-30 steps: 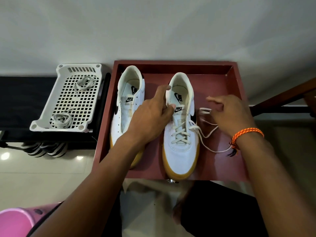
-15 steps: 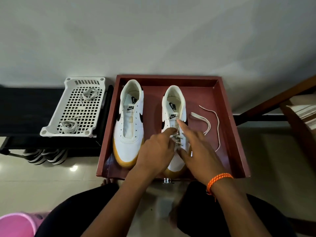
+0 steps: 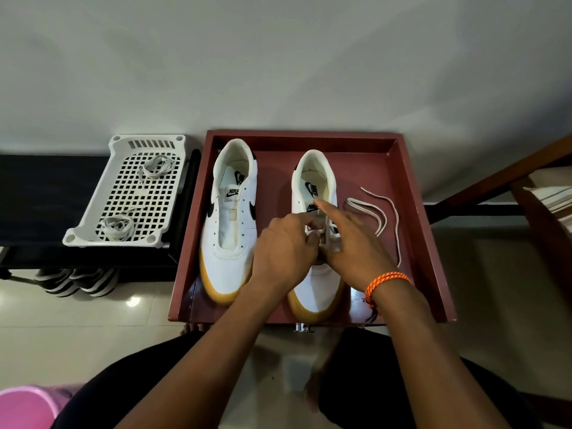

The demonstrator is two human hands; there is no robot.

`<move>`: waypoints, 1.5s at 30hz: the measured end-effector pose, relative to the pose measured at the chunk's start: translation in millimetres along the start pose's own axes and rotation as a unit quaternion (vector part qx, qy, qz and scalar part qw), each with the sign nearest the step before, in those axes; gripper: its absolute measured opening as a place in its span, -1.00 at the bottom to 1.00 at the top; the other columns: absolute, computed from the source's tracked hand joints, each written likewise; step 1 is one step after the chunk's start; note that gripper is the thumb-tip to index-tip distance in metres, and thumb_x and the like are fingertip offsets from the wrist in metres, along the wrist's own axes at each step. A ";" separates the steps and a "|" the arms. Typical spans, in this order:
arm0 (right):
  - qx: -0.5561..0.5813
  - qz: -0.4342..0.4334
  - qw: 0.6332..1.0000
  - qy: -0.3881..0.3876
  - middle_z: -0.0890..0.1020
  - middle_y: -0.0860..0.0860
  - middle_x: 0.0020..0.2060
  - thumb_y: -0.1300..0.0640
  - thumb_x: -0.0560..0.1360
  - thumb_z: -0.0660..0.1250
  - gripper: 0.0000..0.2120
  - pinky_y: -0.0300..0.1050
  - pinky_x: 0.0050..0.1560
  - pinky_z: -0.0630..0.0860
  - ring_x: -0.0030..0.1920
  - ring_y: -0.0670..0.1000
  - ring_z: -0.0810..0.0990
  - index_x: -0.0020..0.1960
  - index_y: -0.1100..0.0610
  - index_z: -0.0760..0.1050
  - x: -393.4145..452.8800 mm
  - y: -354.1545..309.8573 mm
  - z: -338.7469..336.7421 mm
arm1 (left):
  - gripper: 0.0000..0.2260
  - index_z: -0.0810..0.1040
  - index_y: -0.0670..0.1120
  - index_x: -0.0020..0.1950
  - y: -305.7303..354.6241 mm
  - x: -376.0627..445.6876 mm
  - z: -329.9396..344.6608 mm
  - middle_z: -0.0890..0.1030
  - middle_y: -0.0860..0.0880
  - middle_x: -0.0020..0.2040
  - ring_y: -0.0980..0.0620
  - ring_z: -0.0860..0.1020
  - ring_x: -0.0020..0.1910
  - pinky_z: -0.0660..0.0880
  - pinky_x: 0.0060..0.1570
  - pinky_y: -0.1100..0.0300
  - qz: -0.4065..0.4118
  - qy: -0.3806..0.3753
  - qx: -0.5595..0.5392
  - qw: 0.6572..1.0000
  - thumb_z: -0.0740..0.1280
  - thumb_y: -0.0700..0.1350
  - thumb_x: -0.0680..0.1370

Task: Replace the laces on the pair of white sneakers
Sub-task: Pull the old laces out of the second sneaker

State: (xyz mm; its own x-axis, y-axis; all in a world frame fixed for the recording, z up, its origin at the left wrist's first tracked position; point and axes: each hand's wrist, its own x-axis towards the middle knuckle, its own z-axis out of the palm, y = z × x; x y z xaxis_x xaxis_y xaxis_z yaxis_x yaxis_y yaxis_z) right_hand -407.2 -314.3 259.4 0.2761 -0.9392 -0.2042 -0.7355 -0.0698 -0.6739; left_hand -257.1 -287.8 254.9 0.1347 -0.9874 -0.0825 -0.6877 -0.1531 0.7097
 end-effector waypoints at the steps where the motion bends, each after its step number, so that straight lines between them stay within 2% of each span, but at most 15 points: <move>1: -0.001 0.000 1.000 0.007 0.49 0.00 0.43 0.11 0.52 0.47 -0.19 0.19 0.27 0.59 0.31 0.11 0.59 0.58 -0.41 0.17 1.1 0.6 1.1 | -0.88 0.69 0.15 0.05 -1.6 2.4 0.2 0.68 0.03 -0.33 -0.01 0.68 -0.33 0.68 -0.19 -0.08 -0.012 0.001 -0.035 0.999 0.38 -0.04 0.62; 4: 0.013 0.006 1.000 0.018 0.54 -0.03 0.39 0.15 0.48 0.50 -0.13 0.18 0.21 0.62 0.24 0.11 0.63 0.54 -0.46 0.17 2.0 -0.5 4.2 | -0.89 0.71 0.09 -0.10 -1.2 6.6 -3.6 0.67 0.03 -0.38 0.03 0.61 -0.46 0.65 -0.29 0.00 -0.060 -0.015 -0.161 0.985 0.45 -0.09 0.59; 8: 0.013 0.012 0.999 0.031 0.60 -0.05 0.33 0.18 0.44 0.55 -0.13 0.17 0.15 0.65 0.17 0.11 0.67 0.53 -0.41 0.24 3.8 2.5 4.7 | -0.92 0.70 -0.28 -0.06 4.5 8.6 -17.4 0.54 -0.07 -0.43 0.04 0.43 -0.52 0.51 -0.35 0.13 -0.134 -0.054 -0.351 0.925 0.43 -0.30 0.59; 11: 0.004 0.015 0.999 0.037 0.61 -0.06 0.33 0.14 0.46 0.58 -0.18 0.08 0.22 0.62 0.21 0.02 0.63 0.53 -0.35 0.29 1.6 4.0 1.8 | -0.87 0.62 -0.37 -0.12 2.0 9.1 -24.6 0.39 -0.02 -0.48 0.07 0.33 -0.53 0.49 -0.30 0.10 -0.197 -0.013 -0.408 0.891 0.35 -0.30 0.55; 13: 0.004 0.010 0.999 0.035 0.60 -0.06 0.35 0.12 0.47 0.58 -0.21 0.02 0.26 0.59 0.26 -0.01 0.60 0.54 -0.32 0.31 -0.3 3.4 0.1 | -0.84 0.63 -0.22 -0.17 -1.2 7.1 -22.4 0.51 0.01 -0.43 0.07 0.44 -0.46 0.47 -0.26 0.08 -0.186 0.057 -0.345 0.918 0.31 -0.23 0.57; 15: 0.007 0.008 0.999 0.031 0.59 -0.07 0.38 0.13 0.48 0.58 -0.21 0.04 0.30 0.57 0.32 0.01 0.58 0.55 -0.31 0.31 -0.6 2.6 -1.2 | -0.90 0.67 -0.01 -0.03 -1.7 3.6 -18.0 0.63 0.02 -0.08 0.07 0.56 -0.09 0.50 -0.15 0.08 -0.064 0.152 -0.106 0.981 0.35 -0.13 0.59; 16: 0.010 0.009 1.000 0.028 0.58 -0.07 0.40 0.13 0.48 0.58 -0.21 0.05 0.31 0.56 0.34 0.02 0.57 0.55 -0.31 0.31 -0.4 2.0 -1.4 | -0.89 0.67 0.05 0.08 -1.0 2.1 -16.2 0.58 0.00 0.14 0.03 0.51 0.12 0.50 -0.05 0.07 0.009 0.183 0.006 0.983 0.37 -0.11 0.60; 18: 0.010 0.011 1.000 0.027 0.57 -0.07 0.42 0.14 0.48 0.58 -0.20 0.09 0.33 0.57 0.38 0.04 0.55 0.56 -0.30 0.30 -0.1 1.3 -1.0 | -0.82 0.67 0.11 0.19 0.3 1.6 -10.1 0.42 -0.04 0.44 -0.08 0.36 0.42 0.48 0.20 0.00 0.108 0.170 0.112 0.973 0.37 -0.07 0.63; 21: 0.008 0.006 0.999 0.035 0.58 -0.07 0.41 0.16 0.50 0.54 -0.22 0.11 0.31 0.58 0.37 0.06 0.56 0.58 -0.27 0.30 0.2 1.0 0.3 | -0.81 0.67 0.14 0.25 -1.8 -0.5 5.1 0.17 -0.06 0.69 -0.24 0.13 0.66 0.38 0.44 -0.23 0.133 0.105 0.164 0.972 0.36 -0.02 0.66; 26: 0.007 0.014 0.999 0.032 0.60 -0.07 0.37 0.16 0.48 0.56 -0.20 0.13 0.23 0.63 0.31 0.06 0.59 0.55 -0.32 0.30 1.1 0.8 0.8 | -0.83 0.73 0.07 0.13 -4.9 3.3 10.4 0.21 -0.03 0.69 -0.23 0.20 0.63 0.41 0.39 -0.27 0.100 0.101 0.097 0.985 0.46 -0.14 0.58; 30: 0.012 0.020 0.999 0.023 0.59 -0.07 0.38 0.13 0.47 0.59 -0.19 0.13 0.23 0.63 0.28 0.03 0.60 0.53 -0.34 0.30 0.9 3.1 -1.6 | -0.87 0.70 0.00 -0.04 -4.7 15.1 -4.4 0.37 -0.03 0.53 -0.08 0.42 0.38 0.50 0.30 -0.15 0.018 0.203 -0.024 0.979 0.41 -0.20 0.62; 33: 0.011 0.020 0.999 0.027 0.60 -0.09 0.36 0.14 0.47 0.59 -0.20 0.14 0.25 0.61 0.27 0.02 0.59 0.52 -0.35 0.30 0.1 2.9 -0.7 | -0.81 0.66 0.02 0.07 -5.9 14.9 -16.8 0.40 -0.04 0.49 -0.08 0.41 0.39 0.42 0.34 -0.01 0.016 0.260 -0.021 0.965 0.36 -0.26 0.61; 40: 0.011 0.011 0.999 0.029 0.63 -0.06 0.34 0.12 0.50 0.53 -0.26 0.15 0.22 0.64 0.29 0.08 0.61 0.53 -0.32 0.31 2.2 1.3 1.7 | -0.82 0.66 0.08 0.23 -6.1 1.5 9.9 0.20 -0.07 0.69 -0.25 0.14 0.66 0.30 0.50 -0.27 0.121 0.094 0.165 0.974 0.38 -0.01 0.64; 43: 0.009 0.017 0.999 0.028 0.62 -0.09 0.34 0.14 0.48 0.52 -0.23 0.16 0.20 0.64 0.29 0.06 0.61 0.52 -0.36 0.29 1.3 0.8 0.8 | -0.85 0.71 0.07 0.16 -7.5 2.1 13.7 0.26 -0.03 0.66 -0.22 0.20 0.63 0.35 0.44 -0.26 0.117 0.096 0.132 0.980 0.43 -0.05 0.61; 45: 0.009 0.020 0.999 0.023 0.61 -0.10 0.36 0.12 0.46 0.57 -0.20 0.17 0.23 0.63 0.31 0.06 0.60 0.51 -0.37 0.29 1.3 0.3 0.4 | -0.92 0.72 0.05 0.07 -5.9 6.8 8.2 0.37 0.02 0.57 -0.13 0.30 0.53 0.41 0.35 -0.20 0.087 0.143 0.080 0.983 0.43 -0.02 0.62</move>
State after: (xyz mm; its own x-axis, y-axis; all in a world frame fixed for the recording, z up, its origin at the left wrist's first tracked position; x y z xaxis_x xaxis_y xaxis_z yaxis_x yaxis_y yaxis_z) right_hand -406.8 -315.4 258.6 0.2170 -0.9557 -0.1989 -0.7336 -0.0252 -0.6791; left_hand -258.0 -294.0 244.4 0.1836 -0.9514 0.2471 -0.8189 -0.0090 0.5739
